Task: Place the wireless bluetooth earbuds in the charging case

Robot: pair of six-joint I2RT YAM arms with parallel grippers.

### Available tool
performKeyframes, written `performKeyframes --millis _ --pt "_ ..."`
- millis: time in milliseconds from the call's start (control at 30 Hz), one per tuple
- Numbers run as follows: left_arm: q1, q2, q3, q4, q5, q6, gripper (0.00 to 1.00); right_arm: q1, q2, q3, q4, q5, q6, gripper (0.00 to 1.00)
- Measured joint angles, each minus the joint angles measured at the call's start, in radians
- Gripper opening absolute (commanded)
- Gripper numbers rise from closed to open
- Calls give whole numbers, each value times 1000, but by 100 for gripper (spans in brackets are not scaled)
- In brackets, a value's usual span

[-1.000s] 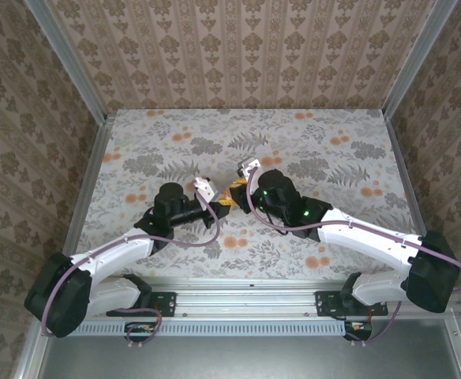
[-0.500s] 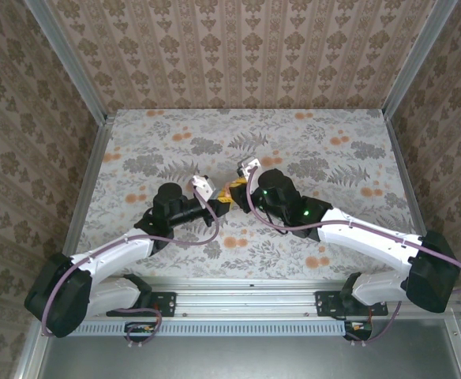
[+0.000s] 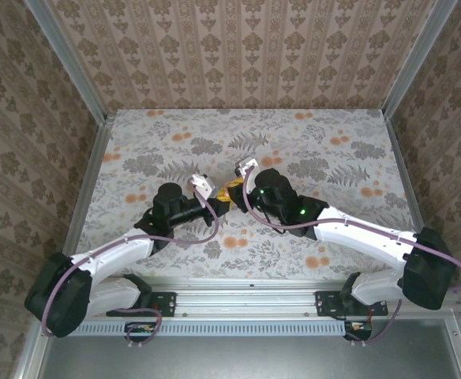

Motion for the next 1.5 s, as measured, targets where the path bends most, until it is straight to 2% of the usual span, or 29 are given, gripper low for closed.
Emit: performKeyframes --millis 633,1067,1500 --pt "0 2 6 14 -15 -25 11 -1 -1 -6 7 -18 20 26" --pt "0 2 8 4 -19 -12 11 -9 -2 -6 8 -55 60 41" --pt "0 30 17 23 -23 -1 11 -43 -19 -6 11 -168 129 53"
